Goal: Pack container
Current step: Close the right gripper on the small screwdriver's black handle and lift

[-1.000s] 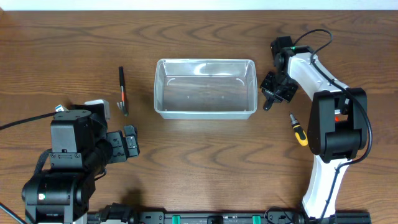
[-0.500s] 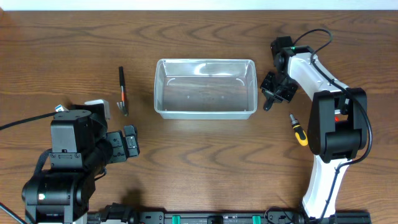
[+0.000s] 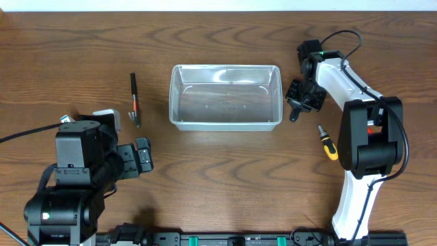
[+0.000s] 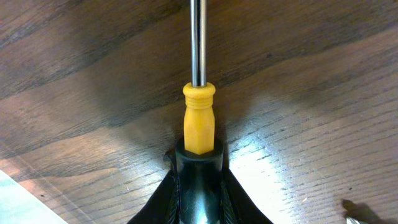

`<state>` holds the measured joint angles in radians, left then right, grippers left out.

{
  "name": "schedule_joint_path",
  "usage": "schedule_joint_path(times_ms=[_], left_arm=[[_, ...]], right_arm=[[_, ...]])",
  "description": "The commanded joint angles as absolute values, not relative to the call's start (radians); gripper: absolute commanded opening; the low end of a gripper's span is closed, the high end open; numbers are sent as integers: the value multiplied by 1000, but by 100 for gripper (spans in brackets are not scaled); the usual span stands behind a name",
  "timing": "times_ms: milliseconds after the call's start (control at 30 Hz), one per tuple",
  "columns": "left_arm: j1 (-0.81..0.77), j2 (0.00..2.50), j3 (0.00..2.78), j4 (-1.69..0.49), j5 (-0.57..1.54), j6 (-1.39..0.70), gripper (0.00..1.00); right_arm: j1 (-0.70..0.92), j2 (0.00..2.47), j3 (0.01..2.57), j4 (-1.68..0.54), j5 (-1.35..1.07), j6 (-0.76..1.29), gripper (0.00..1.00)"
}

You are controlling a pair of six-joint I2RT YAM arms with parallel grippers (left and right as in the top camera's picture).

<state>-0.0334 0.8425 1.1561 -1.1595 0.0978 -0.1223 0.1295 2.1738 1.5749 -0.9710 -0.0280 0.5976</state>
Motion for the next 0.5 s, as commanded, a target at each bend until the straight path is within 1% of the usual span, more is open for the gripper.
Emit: schedule_joint_path(times_ms=[0,467], left_arm=[[-29,842,1163,-1163,96,-105,98],[-29,842,1163,-1163,96,-105,98]], right_arm=[[131,2166,1553,-961,33,578,1],[131,2032,1554,-965,91,577,1]])
